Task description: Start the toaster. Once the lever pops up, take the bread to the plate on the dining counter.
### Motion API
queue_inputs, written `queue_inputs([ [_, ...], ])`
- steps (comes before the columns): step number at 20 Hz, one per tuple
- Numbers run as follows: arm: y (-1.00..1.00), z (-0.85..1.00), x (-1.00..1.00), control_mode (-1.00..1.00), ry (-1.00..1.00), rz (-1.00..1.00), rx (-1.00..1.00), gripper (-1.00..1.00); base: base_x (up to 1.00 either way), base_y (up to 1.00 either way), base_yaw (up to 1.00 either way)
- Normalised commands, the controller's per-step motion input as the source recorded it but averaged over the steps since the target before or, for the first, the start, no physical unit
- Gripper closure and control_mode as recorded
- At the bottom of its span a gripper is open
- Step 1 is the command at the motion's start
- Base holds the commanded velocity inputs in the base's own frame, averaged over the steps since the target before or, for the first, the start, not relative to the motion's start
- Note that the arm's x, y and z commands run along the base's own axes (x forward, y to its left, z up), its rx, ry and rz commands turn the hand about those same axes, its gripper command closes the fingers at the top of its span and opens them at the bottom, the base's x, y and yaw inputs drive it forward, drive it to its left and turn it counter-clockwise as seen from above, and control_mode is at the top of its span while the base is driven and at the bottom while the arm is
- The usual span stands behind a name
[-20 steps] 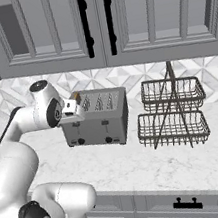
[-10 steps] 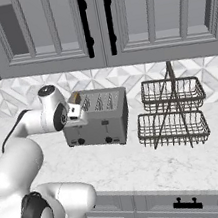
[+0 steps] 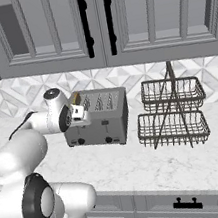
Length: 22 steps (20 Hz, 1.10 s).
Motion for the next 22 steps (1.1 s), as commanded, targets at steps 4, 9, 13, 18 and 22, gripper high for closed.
queue_inputs([
  [4,0.01,0.00,0.25,-1.00,-0.04,0.00,0.00,-1.00,0.00,0.00,0.00],
  [9,0.03,-0.01,0.25,-1.00,-0.02,0.00,0.00,-1.00,0.00,0.00,0.00],
  [13,0.02,-0.14,0.13,-1.00,-0.04,0.00,0.01,-1.00,0.00,0.00,0.00],
  [18,0.00,-0.14,0.12,-1.00,-0.07,0.00,0.02,-1.00,0.00,0.00,0.00],
  [22,0.00,-0.06,0.06,-1.00,0.00,0.00,0.02,-1.00,0.00,0.00,0.00],
])
